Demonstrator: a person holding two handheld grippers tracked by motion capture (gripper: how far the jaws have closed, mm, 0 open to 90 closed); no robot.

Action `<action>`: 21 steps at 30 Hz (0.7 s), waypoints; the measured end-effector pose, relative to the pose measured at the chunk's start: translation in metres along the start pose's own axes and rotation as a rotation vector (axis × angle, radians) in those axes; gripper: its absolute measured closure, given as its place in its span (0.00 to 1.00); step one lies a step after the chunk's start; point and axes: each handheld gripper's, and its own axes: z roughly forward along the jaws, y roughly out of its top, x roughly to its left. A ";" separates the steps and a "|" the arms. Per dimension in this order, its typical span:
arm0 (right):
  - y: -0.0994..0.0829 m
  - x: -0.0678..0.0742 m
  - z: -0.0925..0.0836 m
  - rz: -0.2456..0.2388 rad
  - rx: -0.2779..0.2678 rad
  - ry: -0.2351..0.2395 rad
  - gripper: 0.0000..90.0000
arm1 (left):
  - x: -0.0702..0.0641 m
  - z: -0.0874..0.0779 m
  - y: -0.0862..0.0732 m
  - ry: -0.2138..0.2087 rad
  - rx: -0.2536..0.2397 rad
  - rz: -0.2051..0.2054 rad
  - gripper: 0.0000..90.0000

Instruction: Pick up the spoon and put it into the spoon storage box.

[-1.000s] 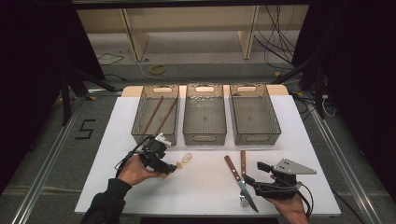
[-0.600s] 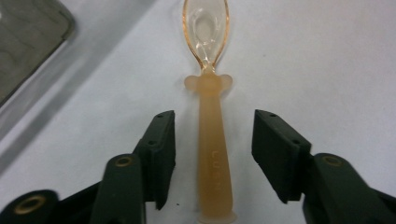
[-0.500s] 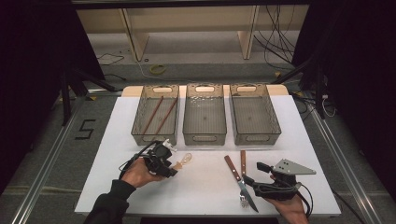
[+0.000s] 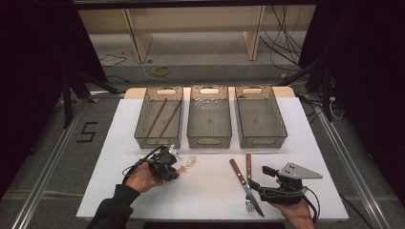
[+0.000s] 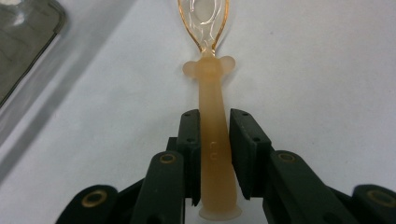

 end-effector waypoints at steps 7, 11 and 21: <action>0.000 0.000 0.000 -0.002 -0.001 0.000 0.30 | 0.004 -0.006 -0.002 -0.013 -0.051 -0.004 0.84; 0.000 0.001 0.000 -0.002 0.000 0.000 0.30 | 0.007 -0.009 -0.003 -0.020 -0.084 -0.019 0.84; 0.000 0.001 0.001 0.001 0.001 0.003 0.30 | 0.005 -0.017 -0.001 -0.035 -0.145 -0.032 0.84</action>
